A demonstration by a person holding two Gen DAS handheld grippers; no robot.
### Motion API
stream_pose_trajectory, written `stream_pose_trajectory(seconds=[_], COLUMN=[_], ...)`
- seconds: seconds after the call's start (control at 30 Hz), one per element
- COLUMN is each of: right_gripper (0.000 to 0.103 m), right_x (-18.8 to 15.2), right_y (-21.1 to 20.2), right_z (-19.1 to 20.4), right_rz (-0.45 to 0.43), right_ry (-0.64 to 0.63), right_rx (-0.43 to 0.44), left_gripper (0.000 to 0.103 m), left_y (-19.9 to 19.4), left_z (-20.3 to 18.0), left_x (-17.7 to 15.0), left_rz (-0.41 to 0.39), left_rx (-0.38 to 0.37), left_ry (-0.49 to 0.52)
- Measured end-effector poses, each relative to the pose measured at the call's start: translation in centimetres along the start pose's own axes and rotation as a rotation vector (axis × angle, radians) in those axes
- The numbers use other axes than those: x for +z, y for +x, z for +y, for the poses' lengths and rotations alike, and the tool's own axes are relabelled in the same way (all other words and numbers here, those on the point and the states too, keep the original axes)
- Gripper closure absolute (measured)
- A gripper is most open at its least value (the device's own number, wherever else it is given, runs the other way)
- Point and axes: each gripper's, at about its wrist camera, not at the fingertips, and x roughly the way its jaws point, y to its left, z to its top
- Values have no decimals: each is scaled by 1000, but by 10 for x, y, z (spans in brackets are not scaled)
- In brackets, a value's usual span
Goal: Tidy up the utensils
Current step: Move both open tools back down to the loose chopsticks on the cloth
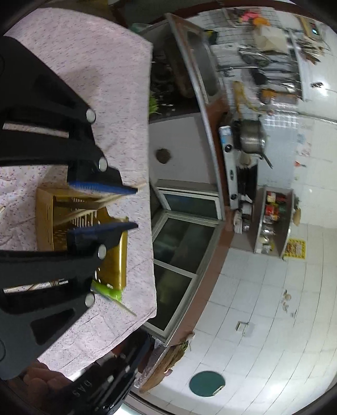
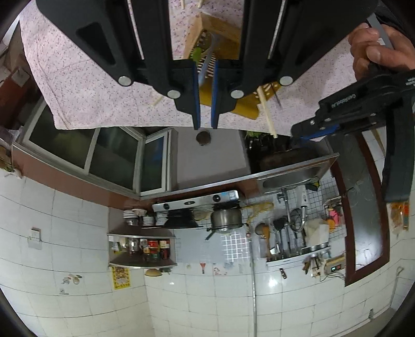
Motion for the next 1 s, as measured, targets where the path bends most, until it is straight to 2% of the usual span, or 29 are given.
stream_pose_trajectory(seconds=[0.3,0.5,0.53,0.6,0.67,1.0], right_gripper=[94,93,92,79,74,74], right_x=[-4,-21,-29,-43,-63,-172], right_y=[-12,-34,-38,-44,-52,-90], right_z=[-14,-29,-34,-42,-50,-72], right_rz=[-17,-13,-2,19,46,201], right_ry=[21,23,30,46,57,138], right_rx=[-33,-75,-82,-93,-110,-136], left_gripper=[77,74,74,74,73,73], left_y=[-12,-33,-38,-46,-52,-58], left_z=[18,25,27,31,34,40], left_x=[-4,-25,-34,-51,-66,-178], left_rz=[-26,-19,-10,6,28,239], left_rx=[22,51,60,79,83,88], left_ry=[-29,-17,-12,-11,-23,-106])
